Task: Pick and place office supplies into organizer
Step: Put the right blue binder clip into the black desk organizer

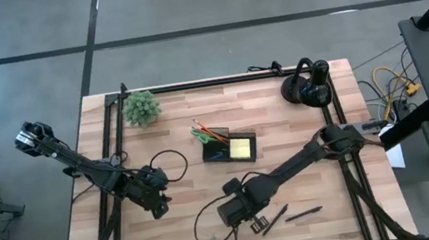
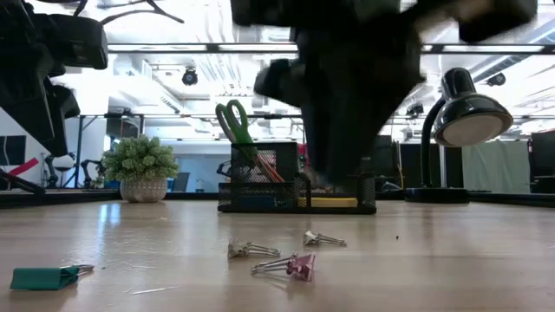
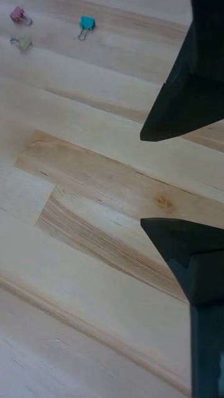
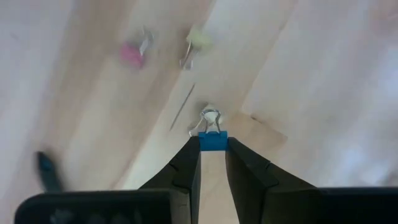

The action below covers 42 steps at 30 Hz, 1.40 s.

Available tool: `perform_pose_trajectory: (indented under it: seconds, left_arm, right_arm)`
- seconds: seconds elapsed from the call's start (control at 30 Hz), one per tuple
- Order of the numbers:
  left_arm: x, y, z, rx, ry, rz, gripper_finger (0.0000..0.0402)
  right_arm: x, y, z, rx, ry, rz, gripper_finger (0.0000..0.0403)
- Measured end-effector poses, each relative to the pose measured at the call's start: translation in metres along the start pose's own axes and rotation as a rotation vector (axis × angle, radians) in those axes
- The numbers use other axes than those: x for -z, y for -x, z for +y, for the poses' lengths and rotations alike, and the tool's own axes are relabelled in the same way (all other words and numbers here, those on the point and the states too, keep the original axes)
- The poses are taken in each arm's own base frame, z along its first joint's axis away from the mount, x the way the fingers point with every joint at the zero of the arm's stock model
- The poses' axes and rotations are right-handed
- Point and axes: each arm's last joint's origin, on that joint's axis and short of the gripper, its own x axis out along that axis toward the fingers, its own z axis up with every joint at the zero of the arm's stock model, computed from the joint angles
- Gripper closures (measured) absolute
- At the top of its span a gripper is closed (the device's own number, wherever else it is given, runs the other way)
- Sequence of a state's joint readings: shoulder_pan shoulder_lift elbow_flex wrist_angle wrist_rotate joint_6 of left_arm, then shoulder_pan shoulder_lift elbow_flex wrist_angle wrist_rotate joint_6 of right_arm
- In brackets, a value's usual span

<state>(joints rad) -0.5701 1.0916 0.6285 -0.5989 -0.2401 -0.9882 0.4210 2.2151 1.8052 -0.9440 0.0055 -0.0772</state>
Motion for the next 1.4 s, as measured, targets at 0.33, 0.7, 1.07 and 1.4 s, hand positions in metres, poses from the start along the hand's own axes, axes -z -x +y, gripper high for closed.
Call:
perform_pose_trajectory:
  seconds: [0.33, 0.7, 1.07, 1.4]
  left_arm:
    - [0.0, 0.0, 0.0, 0.001, 0.0, -0.002, 0.0203]
    - [-0.001, 0.0, -0.001, 0.012, 0.004, -0.011, 0.0203]
    - [-0.001, 0.0, -0.001, 0.013, 0.003, -0.008, 0.0203]
    - [-0.001, 0.0, -0.001, 0.014, 0.003, -0.009, 0.0203]
  right_arm:
    - [0.002, 0.04, -0.035, 0.18, -0.47, -0.123, 0.0345]
    - [0.033, 0.041, -0.127, 0.127, -1.103, -0.098, 0.0342]
    - [0.051, 0.032, -0.163, 0.156, -1.218, -0.126, 0.0342]
    - [0.056, 0.015, -0.168, 0.263, -1.273, -0.096, 0.0342]
